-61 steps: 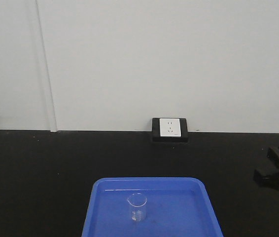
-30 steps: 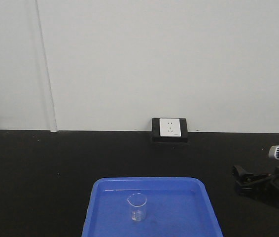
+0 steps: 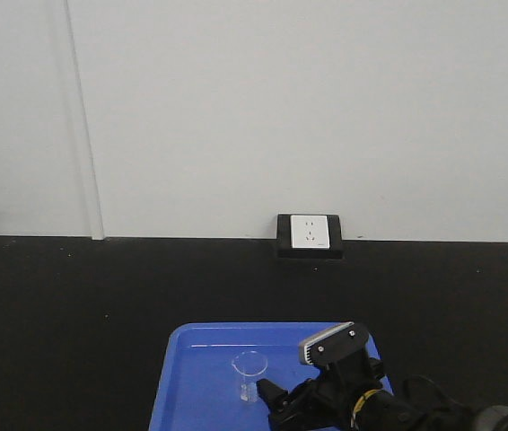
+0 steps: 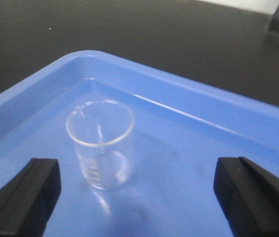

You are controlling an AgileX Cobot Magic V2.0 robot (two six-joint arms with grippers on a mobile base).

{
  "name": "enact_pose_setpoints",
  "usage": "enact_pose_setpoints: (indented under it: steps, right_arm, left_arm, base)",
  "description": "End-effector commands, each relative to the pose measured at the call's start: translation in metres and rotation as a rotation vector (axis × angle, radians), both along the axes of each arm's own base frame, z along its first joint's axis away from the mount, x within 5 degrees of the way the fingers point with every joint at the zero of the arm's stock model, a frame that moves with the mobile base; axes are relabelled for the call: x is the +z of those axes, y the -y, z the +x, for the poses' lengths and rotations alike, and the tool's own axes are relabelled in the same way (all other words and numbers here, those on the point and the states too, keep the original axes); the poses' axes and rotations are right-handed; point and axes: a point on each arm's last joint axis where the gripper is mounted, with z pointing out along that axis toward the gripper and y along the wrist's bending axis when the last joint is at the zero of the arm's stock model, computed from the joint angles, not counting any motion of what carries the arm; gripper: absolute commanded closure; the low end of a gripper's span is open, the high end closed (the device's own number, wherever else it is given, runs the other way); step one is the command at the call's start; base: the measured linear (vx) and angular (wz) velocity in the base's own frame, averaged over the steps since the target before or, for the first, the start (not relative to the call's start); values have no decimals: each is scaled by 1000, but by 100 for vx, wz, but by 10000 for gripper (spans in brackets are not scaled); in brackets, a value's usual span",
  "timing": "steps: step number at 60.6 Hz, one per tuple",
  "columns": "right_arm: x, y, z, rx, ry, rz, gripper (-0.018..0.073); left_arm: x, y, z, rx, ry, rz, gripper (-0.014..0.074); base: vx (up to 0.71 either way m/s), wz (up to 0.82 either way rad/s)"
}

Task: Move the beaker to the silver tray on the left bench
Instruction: 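Reach the open right gripper down around the clear glass beaker, then close the right gripper on the beaker's side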

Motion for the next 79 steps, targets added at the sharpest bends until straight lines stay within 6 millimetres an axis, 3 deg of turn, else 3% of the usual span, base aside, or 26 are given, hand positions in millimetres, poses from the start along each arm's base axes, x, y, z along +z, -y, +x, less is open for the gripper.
enact_pose_setpoints:
  steps: [1, 20, 36, 46, 56, 68, 79]
  right_arm:
    - [25, -15, 12, 18, 108, 127, -94]
    - [1, -35, 30, 45, 86, 197, -83]
    - [-8, -42, 46, 48, 104, 210, -62]
    - [-9, -46, 55, 50, 121, 222, -2]
    - [-10, -47, 57, 41, 118, 246, 164]
    - [1, -48, 55, 48, 118, 271, 571]
    - [34, -40, 45, 35, 114, 252, 575]
  left_arm:
    - [1, 1, 2, -13, 70, -8, 595]
    - [1, 1, 2, -13, 70, -8, 595]
    - [1, 1, 2, -13, 70, -8, 595]
    - [1, 1, 2, -13, 70, -8, 595]
    - [1, 1, 2, -13, 70, -8, 595]
    - [1, 1, 2, -13, 70, -8, 595]
    - [1, 1, 2, -13, 70, -8, 595]
  base:
    - [0, 0]
    - [0, 0]
    - [0, 0]
    - [0, 0]
    - [0, 0]
    - [0, 0]
    - [0, 0]
